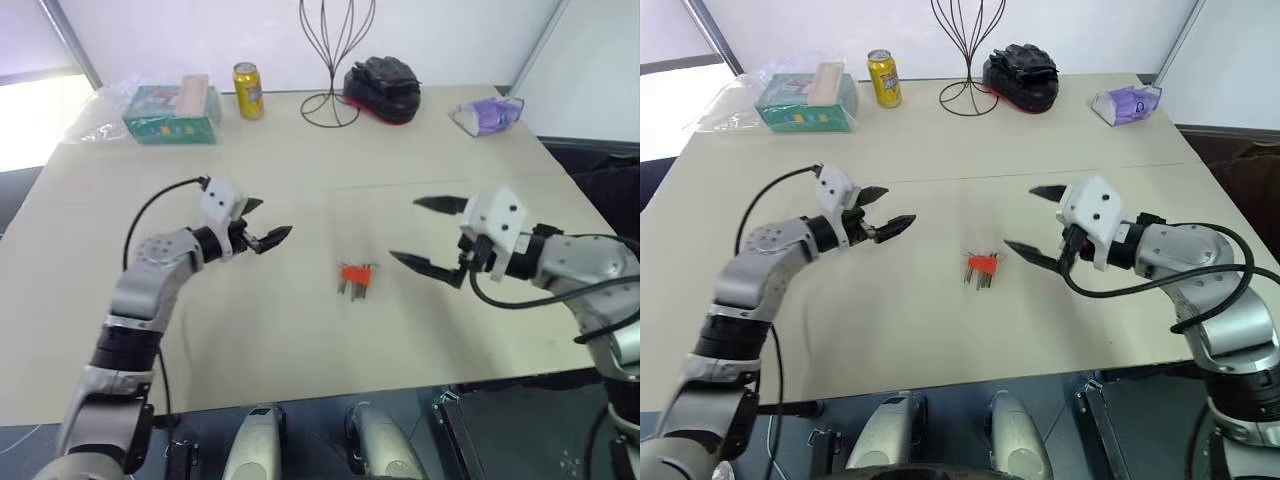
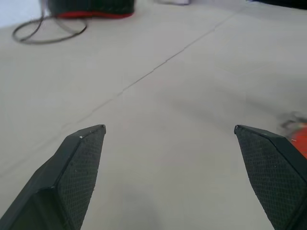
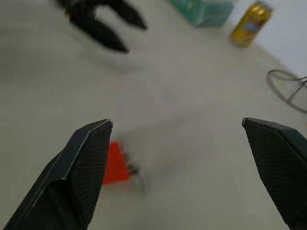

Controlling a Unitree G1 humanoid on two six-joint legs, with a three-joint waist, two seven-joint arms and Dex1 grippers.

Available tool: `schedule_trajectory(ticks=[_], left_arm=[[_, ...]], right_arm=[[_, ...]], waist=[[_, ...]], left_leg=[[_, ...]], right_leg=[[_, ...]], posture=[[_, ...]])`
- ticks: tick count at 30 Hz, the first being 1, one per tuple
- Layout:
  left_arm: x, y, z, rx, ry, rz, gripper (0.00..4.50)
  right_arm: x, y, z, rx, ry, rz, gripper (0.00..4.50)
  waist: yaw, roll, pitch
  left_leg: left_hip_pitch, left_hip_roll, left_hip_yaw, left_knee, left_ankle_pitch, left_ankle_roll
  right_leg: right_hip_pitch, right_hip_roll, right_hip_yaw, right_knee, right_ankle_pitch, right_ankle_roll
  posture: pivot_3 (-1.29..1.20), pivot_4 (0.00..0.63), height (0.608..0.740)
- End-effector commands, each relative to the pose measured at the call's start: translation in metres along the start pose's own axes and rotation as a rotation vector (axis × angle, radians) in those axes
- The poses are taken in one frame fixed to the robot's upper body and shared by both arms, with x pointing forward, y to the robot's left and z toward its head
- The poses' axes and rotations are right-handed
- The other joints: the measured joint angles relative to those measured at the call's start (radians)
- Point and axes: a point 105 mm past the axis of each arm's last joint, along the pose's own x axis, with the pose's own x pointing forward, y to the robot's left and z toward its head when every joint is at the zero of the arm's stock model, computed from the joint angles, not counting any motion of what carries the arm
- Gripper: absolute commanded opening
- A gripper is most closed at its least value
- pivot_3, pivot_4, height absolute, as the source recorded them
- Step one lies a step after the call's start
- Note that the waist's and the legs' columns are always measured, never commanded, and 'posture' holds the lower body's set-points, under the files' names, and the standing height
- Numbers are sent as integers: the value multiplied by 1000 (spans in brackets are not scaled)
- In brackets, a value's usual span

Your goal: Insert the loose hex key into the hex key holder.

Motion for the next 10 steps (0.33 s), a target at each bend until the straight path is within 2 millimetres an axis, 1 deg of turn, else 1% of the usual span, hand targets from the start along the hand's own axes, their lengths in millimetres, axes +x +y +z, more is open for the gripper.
schedule_trajectory(ticks=[1,5,7,10], left_arm=[[-16,-21,29,42,-58,-150,4483],[-42,-45,44,20,-30,-320,4483],[-52,-53,49,0,-10,-373,4483],[-64,-61,51,-41,20,-420,4483]], right_arm=[[-11,4,1,-50,45,85,4500],[-20,8,-1,-69,112,166,4500],[-23,6,-1,-79,131,181,4500],[-23,3,0,-95,135,184,4500]], waist=[[-1,0,0],[-5,0,0],[-7,0,0],[-6,0,0]], left_leg=[[0,0,0,0,0,0],[1,1,0,0,0,0],[1,1,0,0,0,0],[1,1,0,1,0,0]], right_leg=[[0,0,0,0,0,0],[0,1,0,1,-2,-3],[0,2,0,1,-2,-3],[0,2,0,1,-2,-3]], posture=[[0,150,740],[0,150,740],[0,150,740],[0,150,740]])
